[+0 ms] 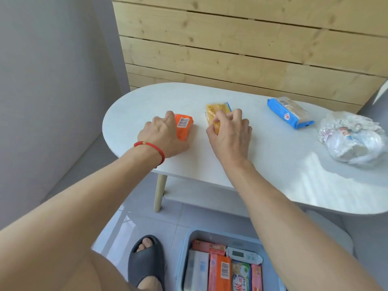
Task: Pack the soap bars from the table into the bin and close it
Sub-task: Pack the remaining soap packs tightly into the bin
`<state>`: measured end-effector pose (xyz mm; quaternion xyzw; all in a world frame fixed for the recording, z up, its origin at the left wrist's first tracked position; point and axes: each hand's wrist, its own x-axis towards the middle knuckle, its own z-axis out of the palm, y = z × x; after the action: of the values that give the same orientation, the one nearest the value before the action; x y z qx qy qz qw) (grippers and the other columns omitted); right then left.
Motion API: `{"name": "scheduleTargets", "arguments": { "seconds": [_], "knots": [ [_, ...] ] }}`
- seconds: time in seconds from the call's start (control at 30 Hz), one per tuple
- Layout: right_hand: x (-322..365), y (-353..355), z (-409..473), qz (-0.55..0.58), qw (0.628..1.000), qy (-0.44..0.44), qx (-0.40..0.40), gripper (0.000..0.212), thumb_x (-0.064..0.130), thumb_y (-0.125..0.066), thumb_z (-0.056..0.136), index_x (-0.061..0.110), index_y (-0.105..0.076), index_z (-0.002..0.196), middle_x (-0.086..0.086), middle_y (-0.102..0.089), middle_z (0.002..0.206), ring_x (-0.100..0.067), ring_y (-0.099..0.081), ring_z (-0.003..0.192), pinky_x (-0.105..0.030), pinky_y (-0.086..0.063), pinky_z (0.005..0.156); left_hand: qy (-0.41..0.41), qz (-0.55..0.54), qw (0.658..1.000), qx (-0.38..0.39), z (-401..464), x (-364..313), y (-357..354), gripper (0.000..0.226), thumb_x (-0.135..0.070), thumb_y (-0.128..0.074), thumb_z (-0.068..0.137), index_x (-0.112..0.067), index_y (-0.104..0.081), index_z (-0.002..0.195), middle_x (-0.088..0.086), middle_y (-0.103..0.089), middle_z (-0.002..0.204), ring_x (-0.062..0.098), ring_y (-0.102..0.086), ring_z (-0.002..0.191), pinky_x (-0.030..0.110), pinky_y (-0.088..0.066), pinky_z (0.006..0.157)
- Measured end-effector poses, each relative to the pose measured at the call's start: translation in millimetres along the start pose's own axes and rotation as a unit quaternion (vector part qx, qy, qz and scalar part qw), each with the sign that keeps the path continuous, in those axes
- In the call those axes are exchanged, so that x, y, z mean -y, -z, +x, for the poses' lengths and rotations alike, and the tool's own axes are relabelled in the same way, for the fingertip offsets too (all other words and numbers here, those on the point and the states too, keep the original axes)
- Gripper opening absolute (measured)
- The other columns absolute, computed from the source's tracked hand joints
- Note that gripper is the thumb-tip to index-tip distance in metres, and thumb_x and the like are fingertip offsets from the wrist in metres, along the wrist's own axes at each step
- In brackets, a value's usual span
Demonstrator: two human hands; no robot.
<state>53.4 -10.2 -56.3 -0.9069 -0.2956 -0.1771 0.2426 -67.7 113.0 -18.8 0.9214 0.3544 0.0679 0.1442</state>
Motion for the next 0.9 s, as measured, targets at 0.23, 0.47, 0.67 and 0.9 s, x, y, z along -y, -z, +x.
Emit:
{"name": "scheduleTargets", "arguments": {
  "seconds": [0.23,0.47,0.67,0.9],
  "knots": [
    [-14.0,42.0,-49.3,0.032,0.993,-0.065,0.089,0.082,0.046,-0.070,0.077,0.022,-0.036,0.147,-0.014,-0.041,0.136,-0.038,-0.050,0.112,-0.045,-0.049,0.089,-0.032,0.037,0.999,-0.008,-37.1,-18.1,-6.7,0.072,-0.055,-0.064,0.071,-0.024,-0.039,0.130,0.010,-0.057,0.109,0.037,-0.059,0.093,0.037,-0.040,0.072],
    [-21.2,84.4,-84.7,0.023,0.972,-0.091,0.214,0.103,0.060,-0.063,0.079,0.009,-0.016,0.155,-0.014,-0.048,0.136,-0.035,-0.040,0.126,-0.045,-0.042,0.097,-0.039,-0.014,0.997,0.062,-82.7,-32.0,-6.0,0.079,-0.059,-0.063,0.060,-0.019,-0.041,0.125,0.008,-0.058,0.106,0.032,-0.058,0.094,0.035,-0.041,0.074],
    [-57.9,120.0,-133.8,0.256,0.914,-0.116,0.291,0.097,0.043,-0.068,0.075,0.030,-0.018,0.158,0.009,-0.040,0.132,-0.009,-0.045,0.126,-0.029,-0.055,0.090,-0.017,-0.276,0.932,0.236,-151.8,-29.0,-14.9,0.088,-0.037,-0.073,0.055,-0.039,-0.038,0.136,-0.006,-0.068,0.090,0.011,-0.069,0.076,0.029,-0.059,0.064],
    [-96.6,117.7,-201.8,0.344,0.798,-0.216,0.445,0.090,0.038,-0.074,0.065,0.060,-0.023,0.137,0.016,-0.059,0.118,-0.001,-0.070,0.096,-0.035,-0.062,0.083,0.060,-0.337,0.863,0.371,-198.5,-21.2,-94.8,0.086,-0.023,-0.083,0.047,-0.039,-0.043,0.122,-0.011,-0.069,0.085,0.002,-0.072,0.071,0.017,-0.057,0.057]
  ]
}}
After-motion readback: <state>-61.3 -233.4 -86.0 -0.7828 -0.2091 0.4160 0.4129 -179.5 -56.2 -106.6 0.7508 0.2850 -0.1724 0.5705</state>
